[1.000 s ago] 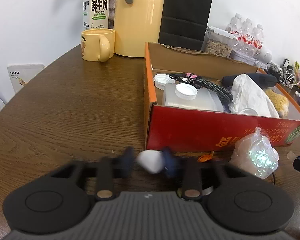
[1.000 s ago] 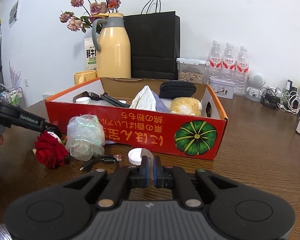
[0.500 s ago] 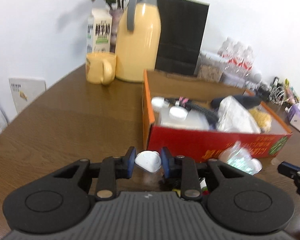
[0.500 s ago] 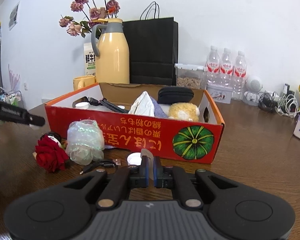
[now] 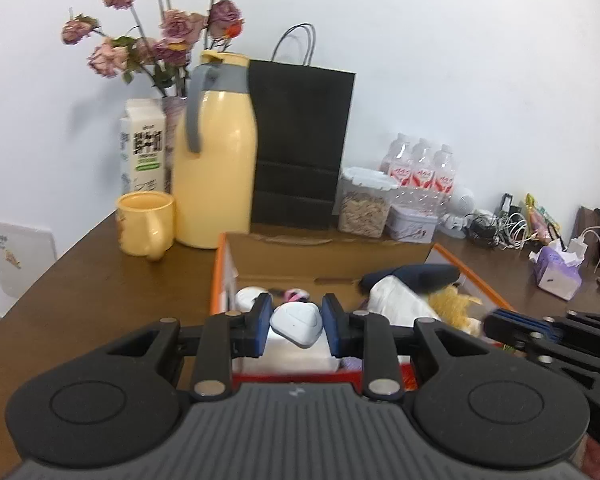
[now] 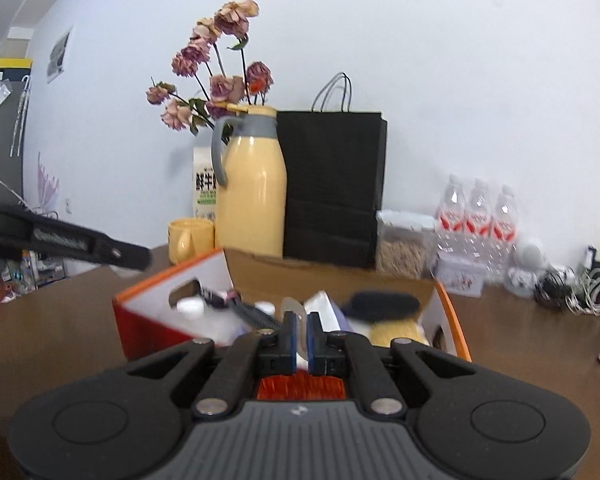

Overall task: Organize objects
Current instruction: 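Carry the cap and the white piece over the box and lower them, then open both grippers to drop the items into the box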

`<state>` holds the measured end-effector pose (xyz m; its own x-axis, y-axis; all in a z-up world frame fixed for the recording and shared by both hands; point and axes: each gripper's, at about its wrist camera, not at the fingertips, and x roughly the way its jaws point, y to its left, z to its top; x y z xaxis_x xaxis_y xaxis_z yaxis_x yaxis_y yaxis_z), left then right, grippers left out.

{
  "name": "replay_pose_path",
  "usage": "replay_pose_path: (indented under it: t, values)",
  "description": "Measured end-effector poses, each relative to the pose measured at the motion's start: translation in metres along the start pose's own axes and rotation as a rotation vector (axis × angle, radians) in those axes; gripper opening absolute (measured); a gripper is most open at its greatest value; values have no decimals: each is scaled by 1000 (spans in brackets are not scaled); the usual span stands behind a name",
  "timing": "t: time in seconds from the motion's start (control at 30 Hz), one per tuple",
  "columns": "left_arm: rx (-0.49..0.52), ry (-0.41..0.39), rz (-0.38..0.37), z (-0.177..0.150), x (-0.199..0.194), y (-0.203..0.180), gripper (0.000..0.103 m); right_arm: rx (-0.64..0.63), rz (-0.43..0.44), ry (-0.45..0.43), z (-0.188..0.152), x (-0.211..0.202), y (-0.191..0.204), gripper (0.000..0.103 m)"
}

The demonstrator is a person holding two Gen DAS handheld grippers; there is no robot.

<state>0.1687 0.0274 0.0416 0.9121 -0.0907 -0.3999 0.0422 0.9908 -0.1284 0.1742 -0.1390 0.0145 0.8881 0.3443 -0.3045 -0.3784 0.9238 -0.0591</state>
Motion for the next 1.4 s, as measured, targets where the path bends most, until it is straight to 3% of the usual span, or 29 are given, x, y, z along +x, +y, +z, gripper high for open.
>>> replay_pose_path:
  t: [0.3,0.53,0.73,0.8,0.83,0.87,0.9,0.93,0.97,1.03,1.13,1.4]
  values:
    - [3,-23,-8,15,43,-16,28,31,-9,27,24,60,2,4]
    - [18,9,11,4,72,-15,28,82,-12,79,7,91,-7,4]
    - [44,8,23,-1,72,-18,28,97,-12,118,-2,96,-10,8]
    - [49,1,33,-3,71,-18,34,98,-28,122,-4,96,-10,11]
    - [49,0,38,-3,71,-17,45,98,-40,124,-4,95,-10,11]
    - [49,-5,42,-3,70,-17,56,100,-50,126,-5,94,-11,14]
    - [50,-13,47,-4,69,-16,59,104,-55,126,-5,93,-12,23]
    - [51,-21,52,-3,67,-16,68,107,-64,125,-5,92,-13,37]
    - [50,-29,59,-3,66,-16,84,109,-74,123,-5,92,-14,46]
    - [51,-50,73,-2,63,-16,102,113,-88,113,-5,90,-16,73]
    - [57,-83,79,-2,57,-17,103,125,-96,98,-5,88,-18,101]
    - [57,-93,90,-1,53,-19,103,142,-94,91,-3,86,-22,103]
